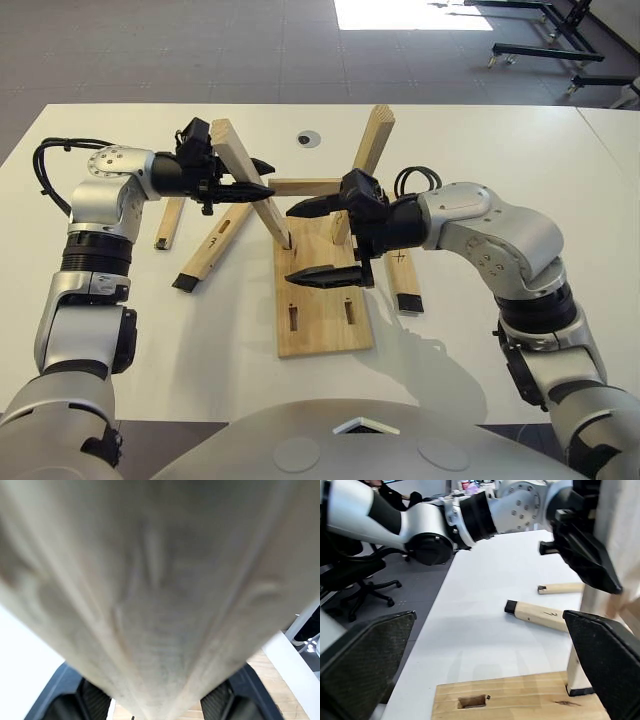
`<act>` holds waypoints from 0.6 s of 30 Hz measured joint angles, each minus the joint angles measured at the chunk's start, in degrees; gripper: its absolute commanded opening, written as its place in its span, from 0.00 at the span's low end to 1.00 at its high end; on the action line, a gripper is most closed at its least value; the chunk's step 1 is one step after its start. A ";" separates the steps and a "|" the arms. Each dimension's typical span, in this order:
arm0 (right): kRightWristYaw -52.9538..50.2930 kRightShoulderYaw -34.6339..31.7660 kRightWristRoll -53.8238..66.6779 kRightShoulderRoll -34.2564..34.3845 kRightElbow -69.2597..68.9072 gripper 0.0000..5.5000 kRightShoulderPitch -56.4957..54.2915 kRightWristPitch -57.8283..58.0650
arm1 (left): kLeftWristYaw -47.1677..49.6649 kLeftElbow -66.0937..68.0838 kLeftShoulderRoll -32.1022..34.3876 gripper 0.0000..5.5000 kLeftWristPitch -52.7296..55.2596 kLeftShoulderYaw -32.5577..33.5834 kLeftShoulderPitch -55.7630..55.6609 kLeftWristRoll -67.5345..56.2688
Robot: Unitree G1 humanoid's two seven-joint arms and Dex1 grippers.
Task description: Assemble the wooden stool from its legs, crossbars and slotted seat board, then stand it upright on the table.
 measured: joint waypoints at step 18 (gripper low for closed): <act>-2.29 -1.34 0.79 0.81 -1.70 0.98 -3.61 -2.22 | 0.38 5.86 -0.02 0.37 2.13 -0.05 -3.58 1.19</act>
